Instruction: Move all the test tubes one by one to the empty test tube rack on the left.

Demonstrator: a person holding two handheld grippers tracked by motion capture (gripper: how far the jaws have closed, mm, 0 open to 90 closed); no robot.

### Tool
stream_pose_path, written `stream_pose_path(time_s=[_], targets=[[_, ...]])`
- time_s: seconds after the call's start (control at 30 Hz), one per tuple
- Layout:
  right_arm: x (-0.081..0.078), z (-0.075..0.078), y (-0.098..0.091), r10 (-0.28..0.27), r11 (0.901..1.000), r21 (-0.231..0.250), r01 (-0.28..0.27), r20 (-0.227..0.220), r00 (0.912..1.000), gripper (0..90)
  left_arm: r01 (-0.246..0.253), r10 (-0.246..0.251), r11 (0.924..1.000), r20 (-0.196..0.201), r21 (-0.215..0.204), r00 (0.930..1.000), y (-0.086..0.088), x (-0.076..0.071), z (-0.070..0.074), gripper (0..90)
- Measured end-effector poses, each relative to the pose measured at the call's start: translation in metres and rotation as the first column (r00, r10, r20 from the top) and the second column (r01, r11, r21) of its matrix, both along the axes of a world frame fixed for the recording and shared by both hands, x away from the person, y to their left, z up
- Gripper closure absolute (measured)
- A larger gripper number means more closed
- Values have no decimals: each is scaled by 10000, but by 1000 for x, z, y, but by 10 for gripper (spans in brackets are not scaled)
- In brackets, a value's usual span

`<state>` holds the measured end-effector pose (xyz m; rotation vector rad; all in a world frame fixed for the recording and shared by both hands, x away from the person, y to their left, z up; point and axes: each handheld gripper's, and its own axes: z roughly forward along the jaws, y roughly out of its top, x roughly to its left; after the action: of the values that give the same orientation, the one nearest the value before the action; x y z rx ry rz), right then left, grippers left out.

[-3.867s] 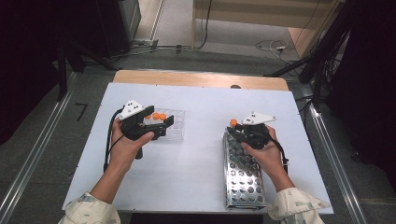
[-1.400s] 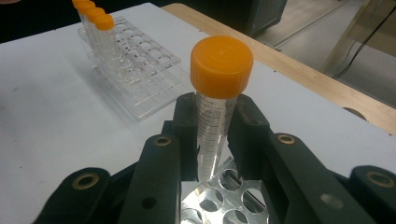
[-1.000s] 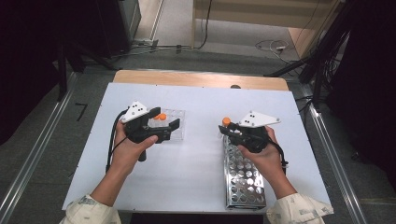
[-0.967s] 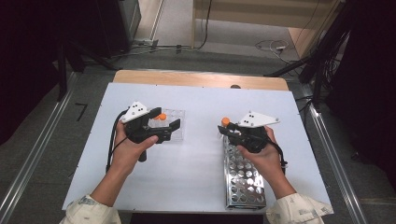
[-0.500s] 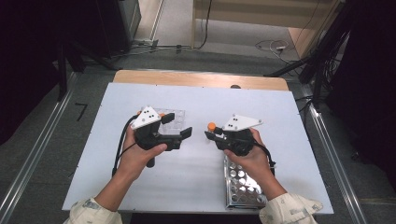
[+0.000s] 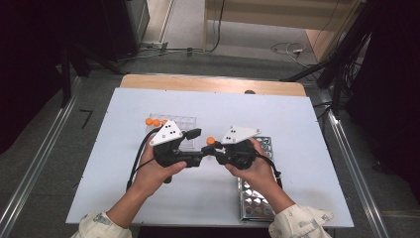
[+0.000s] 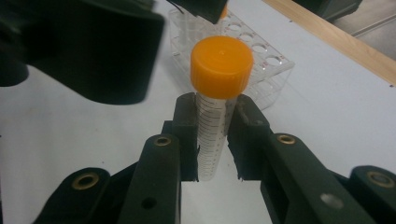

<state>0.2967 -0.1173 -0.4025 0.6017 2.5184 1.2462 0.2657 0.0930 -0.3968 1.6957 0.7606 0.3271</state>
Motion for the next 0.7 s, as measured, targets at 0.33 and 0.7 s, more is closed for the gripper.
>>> stream_pose_path(time_s=[0.33, 0.7], targets=[[-2, 1, 1, 281, 9996, 94, -280, -90, 9996, 716, 162, -162, 9997, 43, 160, 9999, -5, 0, -6, 482], [-4, 0, 2, 364, 9993, 111, -363, -141, 9992, 716, 191, -191, 9995, 5, 245, 9998, -6, 0, -9, 664]])
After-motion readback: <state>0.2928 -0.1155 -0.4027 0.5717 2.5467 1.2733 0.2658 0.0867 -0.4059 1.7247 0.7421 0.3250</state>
